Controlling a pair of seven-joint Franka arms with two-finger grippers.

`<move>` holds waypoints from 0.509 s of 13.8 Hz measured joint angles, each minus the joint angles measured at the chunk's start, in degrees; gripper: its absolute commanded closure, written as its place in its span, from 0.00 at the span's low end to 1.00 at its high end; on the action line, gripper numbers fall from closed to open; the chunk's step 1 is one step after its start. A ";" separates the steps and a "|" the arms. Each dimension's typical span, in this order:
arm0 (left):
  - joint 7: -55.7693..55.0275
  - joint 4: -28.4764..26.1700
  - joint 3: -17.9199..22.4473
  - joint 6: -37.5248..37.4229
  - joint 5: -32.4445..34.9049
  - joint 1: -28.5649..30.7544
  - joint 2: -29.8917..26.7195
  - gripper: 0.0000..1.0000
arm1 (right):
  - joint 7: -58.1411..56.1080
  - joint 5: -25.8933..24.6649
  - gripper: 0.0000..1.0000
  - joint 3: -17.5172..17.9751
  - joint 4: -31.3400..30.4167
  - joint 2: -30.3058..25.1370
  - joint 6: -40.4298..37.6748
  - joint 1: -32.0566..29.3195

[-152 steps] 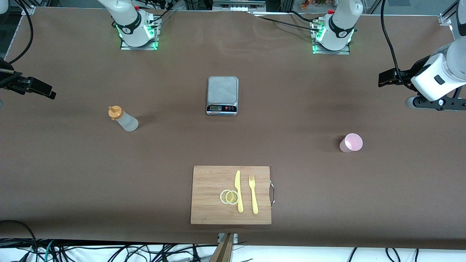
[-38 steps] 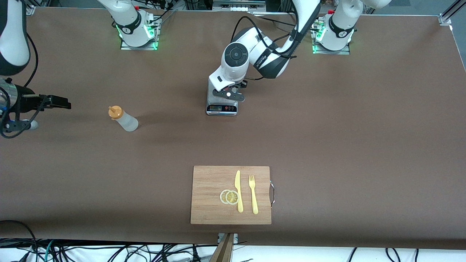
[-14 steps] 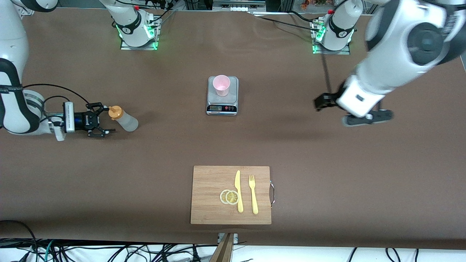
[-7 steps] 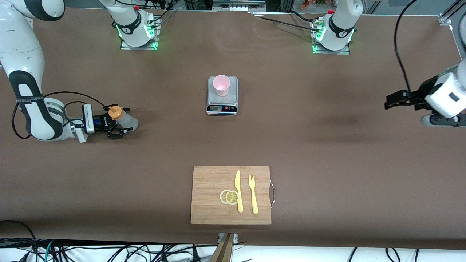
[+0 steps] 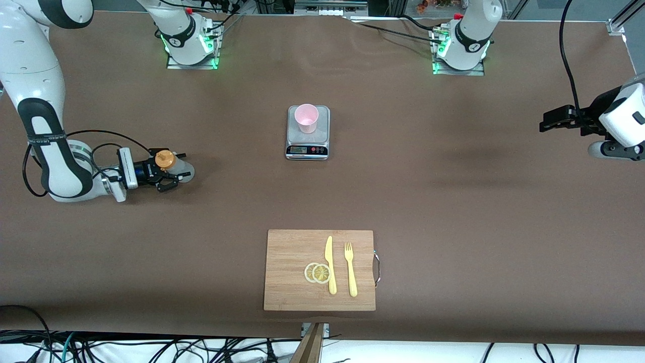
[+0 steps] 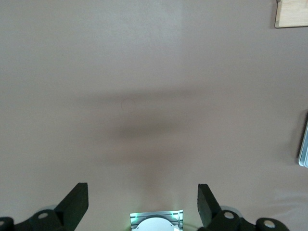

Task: Add sauce to pink cup with both arms
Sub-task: 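Lift the sauce bottle with the right gripper and move it over the cup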

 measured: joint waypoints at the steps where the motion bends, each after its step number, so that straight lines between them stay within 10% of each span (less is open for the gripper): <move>1: 0.00 -0.19 -0.57 -0.02 0.00 0.28 0.00 0.00 | 1.54 -0.36 0.98 0.04 0.26 -0.01 0.00 0.50; 7: 0.06 -0.42 -1.43 -0.55 0.78 0.23 0.27 0.00 | 14.99 -6.71 0.98 0.26 1.86 -3.59 0.03 5.58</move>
